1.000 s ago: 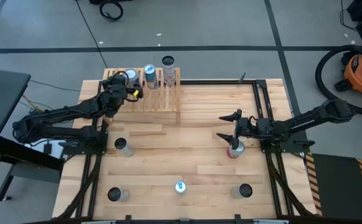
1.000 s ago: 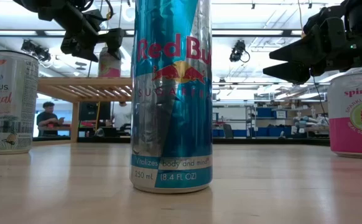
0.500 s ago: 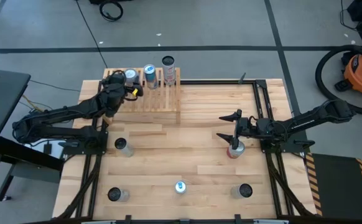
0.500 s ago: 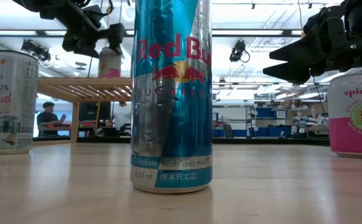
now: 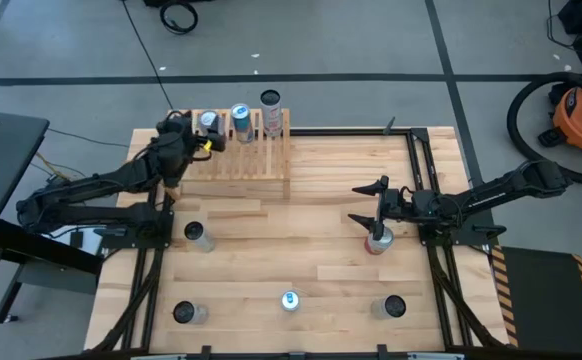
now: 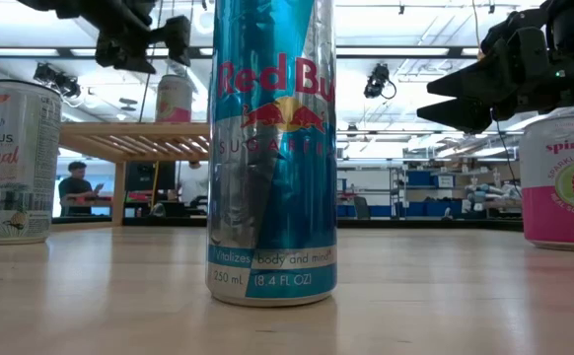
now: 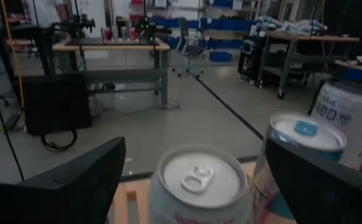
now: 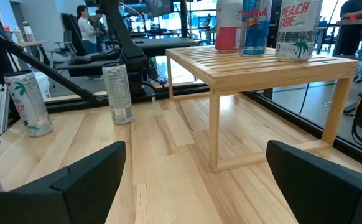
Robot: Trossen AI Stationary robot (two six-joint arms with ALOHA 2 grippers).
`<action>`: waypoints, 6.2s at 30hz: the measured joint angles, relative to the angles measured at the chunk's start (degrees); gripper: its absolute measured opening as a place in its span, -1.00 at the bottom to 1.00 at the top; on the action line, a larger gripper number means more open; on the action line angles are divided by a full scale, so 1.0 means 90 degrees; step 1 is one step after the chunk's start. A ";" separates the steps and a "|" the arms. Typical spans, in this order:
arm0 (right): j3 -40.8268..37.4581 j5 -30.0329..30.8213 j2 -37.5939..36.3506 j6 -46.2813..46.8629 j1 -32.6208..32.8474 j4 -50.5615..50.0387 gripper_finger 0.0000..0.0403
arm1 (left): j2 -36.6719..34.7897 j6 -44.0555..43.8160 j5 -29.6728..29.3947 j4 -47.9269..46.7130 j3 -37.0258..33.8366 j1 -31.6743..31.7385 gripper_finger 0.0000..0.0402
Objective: Place canned beverage on shelf
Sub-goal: Put the top white yellow soda can on the shelf
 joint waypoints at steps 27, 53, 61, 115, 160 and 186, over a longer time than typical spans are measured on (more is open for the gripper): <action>0.0000 0.0000 0.0001 0.0000 0.0000 -0.0002 0.98 | -0.1205 0.2197 0.0753 -0.0189 0.0000 -0.2802 0.94; 0.0000 0.0027 0.0002 0.0330 -0.0087 0.1860 0.98 | -0.1192 0.1035 0.0784 -0.1144 0.0000 -0.5671 0.94; 0.0000 0.0472 -0.0001 0.0383 -0.0131 0.2862 0.98 | -0.1191 0.0852 0.0784 -0.1140 0.0000 -0.6122 0.94; 0.1610 -0.0335 0.0932 -0.0032 -0.0284 0.2424 0.98 | -0.1242 -0.2161 0.0845 -0.3667 -0.0002 -0.7436 0.94; 0.1608 -0.0338 0.1377 0.0119 -0.0284 0.2181 0.98 | 0.0033 -0.4306 0.3026 -0.8110 0.1370 -0.6403 0.94; 0.1608 -0.0469 0.1374 0.0184 -0.0282 0.2084 0.98 | 0.0031 -0.4245 0.3541 -0.8122 0.1370 -0.5434 0.94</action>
